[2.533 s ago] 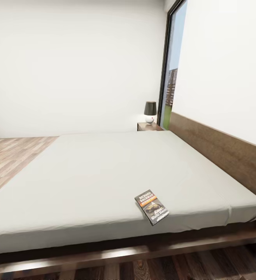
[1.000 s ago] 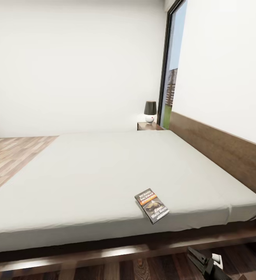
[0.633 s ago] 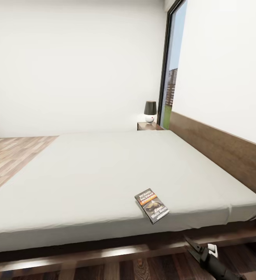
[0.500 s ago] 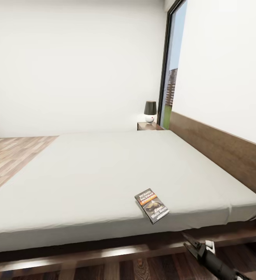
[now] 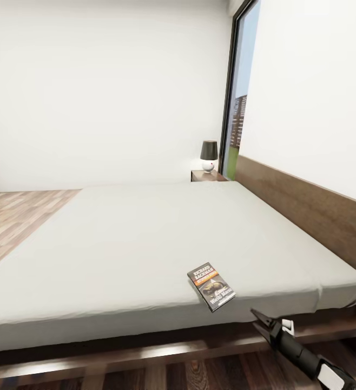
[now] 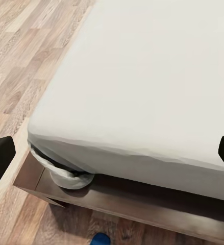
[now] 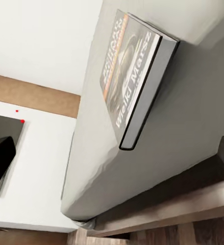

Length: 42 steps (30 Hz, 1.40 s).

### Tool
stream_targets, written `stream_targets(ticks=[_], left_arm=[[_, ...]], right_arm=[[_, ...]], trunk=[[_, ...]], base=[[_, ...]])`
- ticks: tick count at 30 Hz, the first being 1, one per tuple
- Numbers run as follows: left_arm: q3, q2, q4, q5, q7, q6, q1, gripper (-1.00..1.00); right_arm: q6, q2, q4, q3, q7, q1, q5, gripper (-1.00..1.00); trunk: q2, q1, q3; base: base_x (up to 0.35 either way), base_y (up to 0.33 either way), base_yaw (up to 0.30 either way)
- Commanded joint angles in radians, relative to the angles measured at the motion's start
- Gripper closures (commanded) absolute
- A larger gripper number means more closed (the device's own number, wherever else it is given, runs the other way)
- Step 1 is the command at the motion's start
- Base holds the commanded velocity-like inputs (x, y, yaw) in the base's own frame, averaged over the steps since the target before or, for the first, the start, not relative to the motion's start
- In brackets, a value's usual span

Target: In the bedroom, move the book from the bed onto either nightstand, and place the two sandals side by side next to the bed.

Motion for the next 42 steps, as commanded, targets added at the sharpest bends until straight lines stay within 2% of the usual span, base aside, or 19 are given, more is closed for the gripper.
stream_targets(ticks=[1,6,12,42], left_arm=[[0.001,0.0,0.0,0.006,-0.001,0.008,-0.001,-1.0],[0.001,0.0,0.0,0.006,-0.001,0.008,-0.001,-1.0],[0.001,0.0,0.0,0.006,-0.001,0.008,-0.001,-1.0],[0.001,0.0,0.0,0.006,0.0,0.008,-0.001,-1.0]], right_arm=[[0.009,0.0,0.0,0.008,-0.014,-0.003,-0.016,-1.0],[0.009,0.001,-0.006,0.008,-0.068,-0.012,-0.066,-1.0],[0.01,0.001,-0.01,0.008,-0.084,-0.015,-0.088,-1.0],[0.009,0.011,0.002,0.015,-0.092,-0.015,-0.089,-1.0]], trunk=[[0.0,0.0,-0.001],[0.0,0.0,-0.001],[0.0,0.0,-0.001],[0.0,0.0,-0.001]], base=[[0.0,0.0,0.0],[0.0,0.0,0.0],[0.0,0.0,0.0],[0.0,0.025,0.0]])
